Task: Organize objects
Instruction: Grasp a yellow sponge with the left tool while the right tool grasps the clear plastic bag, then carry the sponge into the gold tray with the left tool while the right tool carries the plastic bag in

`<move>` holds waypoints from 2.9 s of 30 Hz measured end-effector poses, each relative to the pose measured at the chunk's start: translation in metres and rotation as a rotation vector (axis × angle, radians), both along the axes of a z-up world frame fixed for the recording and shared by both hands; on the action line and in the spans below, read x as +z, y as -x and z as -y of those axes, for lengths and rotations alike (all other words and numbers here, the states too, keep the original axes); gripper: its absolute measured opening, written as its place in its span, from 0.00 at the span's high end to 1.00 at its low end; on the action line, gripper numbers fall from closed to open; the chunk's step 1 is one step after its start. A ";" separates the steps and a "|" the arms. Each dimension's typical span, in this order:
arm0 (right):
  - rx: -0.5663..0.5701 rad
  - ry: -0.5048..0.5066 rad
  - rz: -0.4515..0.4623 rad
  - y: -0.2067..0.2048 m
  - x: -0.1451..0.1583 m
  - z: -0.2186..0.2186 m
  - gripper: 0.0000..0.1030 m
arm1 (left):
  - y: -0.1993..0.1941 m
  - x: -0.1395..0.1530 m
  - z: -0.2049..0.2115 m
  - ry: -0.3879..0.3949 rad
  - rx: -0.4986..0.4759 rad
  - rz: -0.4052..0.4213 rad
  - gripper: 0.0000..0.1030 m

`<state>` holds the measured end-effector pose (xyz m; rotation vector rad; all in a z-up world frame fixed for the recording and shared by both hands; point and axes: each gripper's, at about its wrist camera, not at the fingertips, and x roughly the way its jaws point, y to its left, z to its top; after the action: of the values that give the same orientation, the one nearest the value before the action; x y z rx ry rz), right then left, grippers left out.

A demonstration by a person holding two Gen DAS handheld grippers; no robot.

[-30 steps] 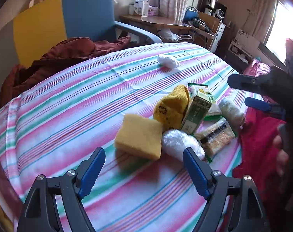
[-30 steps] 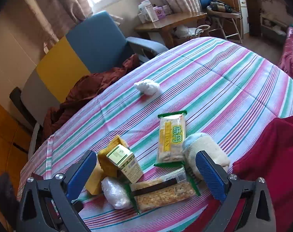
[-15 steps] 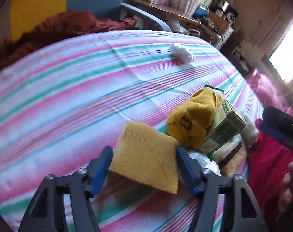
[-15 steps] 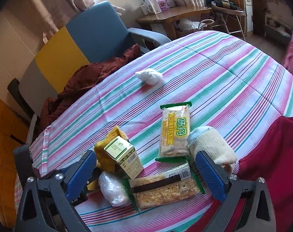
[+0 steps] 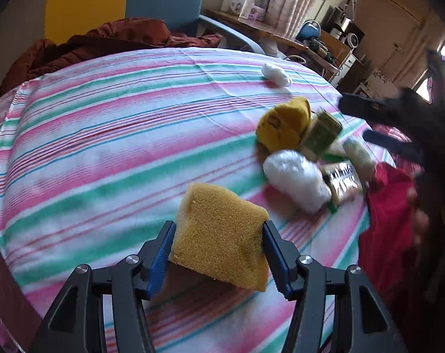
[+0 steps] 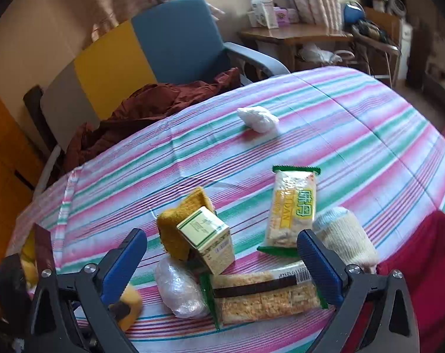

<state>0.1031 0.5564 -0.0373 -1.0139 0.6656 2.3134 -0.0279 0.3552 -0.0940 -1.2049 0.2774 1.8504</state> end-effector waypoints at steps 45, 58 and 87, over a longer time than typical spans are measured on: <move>0.540 0.029 0.057 0.055 -0.004 0.119 0.65 | -0.003 0.101 0.171 -0.196 0.256 -0.129 0.44; 0.793 0.041 -0.058 0.106 0.045 0.241 0.65 | 0.017 0.072 0.297 -0.173 0.561 -0.087 0.44; 0.861 0.081 0.014 0.216 0.029 0.352 0.17 | 0.063 0.056 0.352 -0.070 0.790 -0.162 0.20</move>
<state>-0.1129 0.2042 -0.0081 -1.5768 0.3387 3.0001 -0.0905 0.0034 -0.0381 -1.2088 -0.2169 2.6113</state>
